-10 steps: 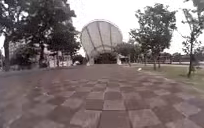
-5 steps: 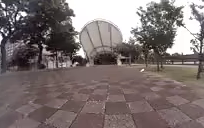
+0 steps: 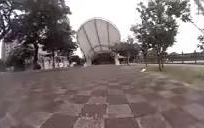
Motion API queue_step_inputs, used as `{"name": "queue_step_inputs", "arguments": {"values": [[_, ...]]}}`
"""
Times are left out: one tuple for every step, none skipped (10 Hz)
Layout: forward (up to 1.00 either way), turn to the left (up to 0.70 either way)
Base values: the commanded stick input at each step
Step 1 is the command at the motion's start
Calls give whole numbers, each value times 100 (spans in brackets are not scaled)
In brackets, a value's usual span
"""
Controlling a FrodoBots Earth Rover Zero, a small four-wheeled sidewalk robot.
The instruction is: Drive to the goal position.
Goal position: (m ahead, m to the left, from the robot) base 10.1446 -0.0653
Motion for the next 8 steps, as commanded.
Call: {"name": "queue_step_inputs", "arguments": {"values": [[100, 0], [100, 0], [100, 0], [100, 0], [100, 0], [100, 0], [100, 0], [100, 0]]}}
